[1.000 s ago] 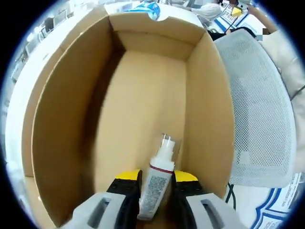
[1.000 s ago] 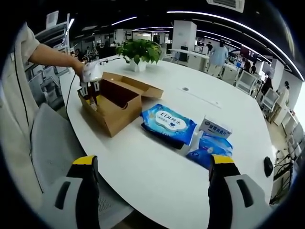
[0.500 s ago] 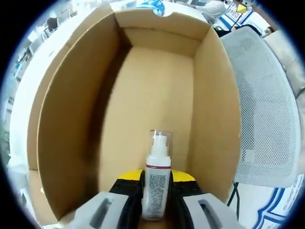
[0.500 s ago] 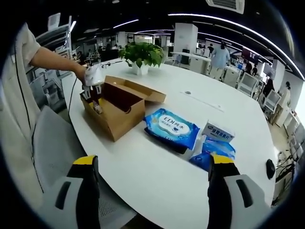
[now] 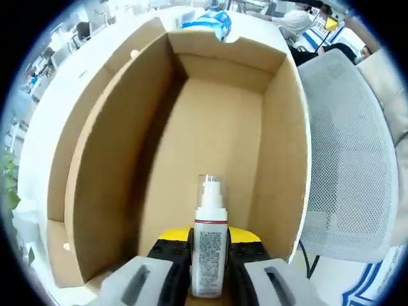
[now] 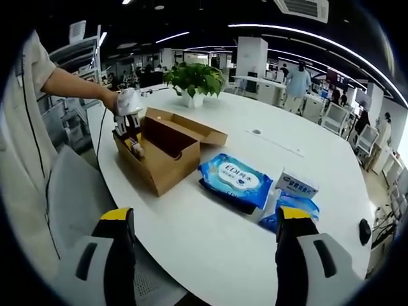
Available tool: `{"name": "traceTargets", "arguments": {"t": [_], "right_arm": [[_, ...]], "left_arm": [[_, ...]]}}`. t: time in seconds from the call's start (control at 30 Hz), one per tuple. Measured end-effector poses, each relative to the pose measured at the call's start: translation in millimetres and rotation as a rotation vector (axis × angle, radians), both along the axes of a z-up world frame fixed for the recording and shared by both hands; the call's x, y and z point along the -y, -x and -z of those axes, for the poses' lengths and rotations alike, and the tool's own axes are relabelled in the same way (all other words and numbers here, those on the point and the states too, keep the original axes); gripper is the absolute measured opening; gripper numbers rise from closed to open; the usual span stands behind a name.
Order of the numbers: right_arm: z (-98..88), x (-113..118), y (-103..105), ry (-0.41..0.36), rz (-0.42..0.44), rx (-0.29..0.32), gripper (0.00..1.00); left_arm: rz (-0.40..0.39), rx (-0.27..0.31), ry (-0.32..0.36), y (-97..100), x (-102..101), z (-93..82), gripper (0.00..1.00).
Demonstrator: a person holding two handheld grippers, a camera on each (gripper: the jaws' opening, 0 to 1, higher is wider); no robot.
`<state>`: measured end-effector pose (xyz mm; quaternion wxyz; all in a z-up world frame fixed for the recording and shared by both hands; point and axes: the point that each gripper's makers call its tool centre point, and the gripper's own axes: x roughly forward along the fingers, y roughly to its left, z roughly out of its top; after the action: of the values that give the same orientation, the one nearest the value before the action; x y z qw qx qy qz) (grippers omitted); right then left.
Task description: Operate the shoe box by opening the lid, removing the specified soft item, and placing it in the target area until the item is outside and the box remains undamaged.
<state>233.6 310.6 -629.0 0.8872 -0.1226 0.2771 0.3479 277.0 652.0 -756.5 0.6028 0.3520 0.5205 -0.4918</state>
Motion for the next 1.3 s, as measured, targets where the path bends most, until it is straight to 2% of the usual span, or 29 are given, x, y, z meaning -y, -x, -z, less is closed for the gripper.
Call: {"name": "traceTargets", "arguments": {"t": [0.4, 0.77, 1.3], "right_arm": [[-7.4, -20, 0, -0.03, -0.063, 0.037, 0.79], [-14.6, -39, -2, -0.043, -0.131, 0.081, 0.7], [-18.6, -72, 3, -0.077, -0.216, 0.096, 0.62]], "left_arm": [[-0.01, 0.063, 0.096, -1.0, 24, -26.5, 0.19], [0.011, 0.114, 0.195, 1.7, 58, -50.3, 0.19], [0.062, 0.165, 0.331, 15.8, 108, -81.2, 0.19]]}}
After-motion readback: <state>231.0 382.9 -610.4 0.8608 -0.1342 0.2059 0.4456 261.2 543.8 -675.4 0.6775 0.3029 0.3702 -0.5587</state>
